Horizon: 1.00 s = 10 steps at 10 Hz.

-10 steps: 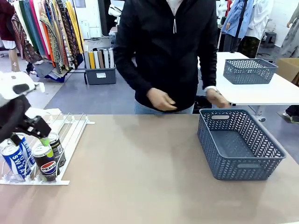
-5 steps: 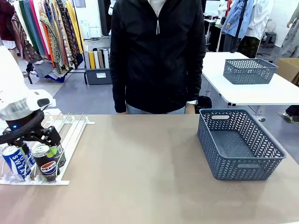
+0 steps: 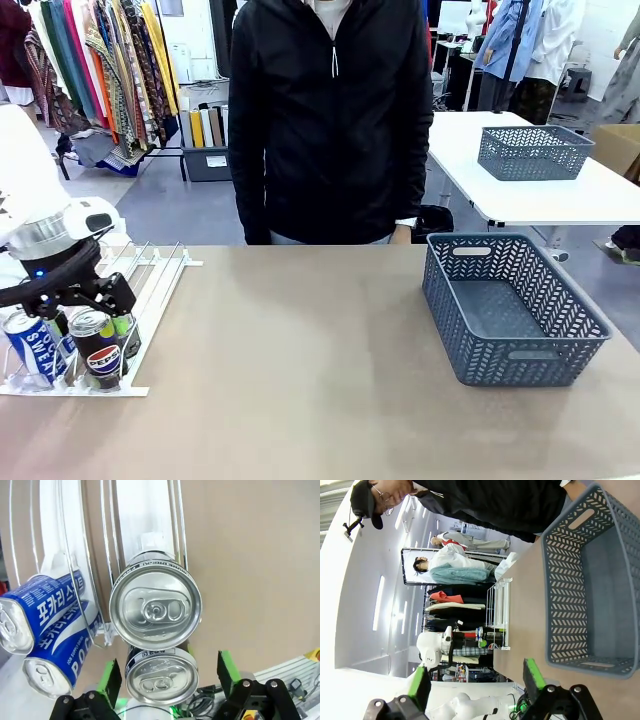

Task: Retrieve and store the cans from the dispenser.
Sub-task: Pick up one can from the Automatic Can Dispenser and place it in the middle of the table.

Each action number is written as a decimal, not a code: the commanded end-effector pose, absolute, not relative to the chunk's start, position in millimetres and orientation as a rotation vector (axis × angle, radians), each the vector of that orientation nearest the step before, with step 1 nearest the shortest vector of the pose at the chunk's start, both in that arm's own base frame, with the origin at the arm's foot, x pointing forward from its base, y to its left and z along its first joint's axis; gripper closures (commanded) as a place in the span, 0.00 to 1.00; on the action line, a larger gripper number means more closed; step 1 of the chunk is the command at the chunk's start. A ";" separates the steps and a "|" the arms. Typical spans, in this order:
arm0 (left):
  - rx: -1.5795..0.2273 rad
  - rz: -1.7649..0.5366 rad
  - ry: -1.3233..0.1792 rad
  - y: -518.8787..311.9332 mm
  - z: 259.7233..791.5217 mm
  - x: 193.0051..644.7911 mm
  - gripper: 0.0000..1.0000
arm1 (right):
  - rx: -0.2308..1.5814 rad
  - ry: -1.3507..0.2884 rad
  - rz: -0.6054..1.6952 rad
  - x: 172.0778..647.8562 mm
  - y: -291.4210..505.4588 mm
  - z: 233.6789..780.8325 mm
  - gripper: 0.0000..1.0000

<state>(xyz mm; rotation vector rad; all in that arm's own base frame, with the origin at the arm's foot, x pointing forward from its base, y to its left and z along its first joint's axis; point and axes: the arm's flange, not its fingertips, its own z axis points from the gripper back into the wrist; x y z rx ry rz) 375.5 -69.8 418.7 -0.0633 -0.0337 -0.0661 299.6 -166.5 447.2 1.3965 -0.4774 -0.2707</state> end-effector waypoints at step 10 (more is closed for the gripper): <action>-0.004 -0.029 -0.003 -74.1 415.9 382.1 1.00 | 1.403 -0.485 -0.263 299.3 -167.3 450.7 0.00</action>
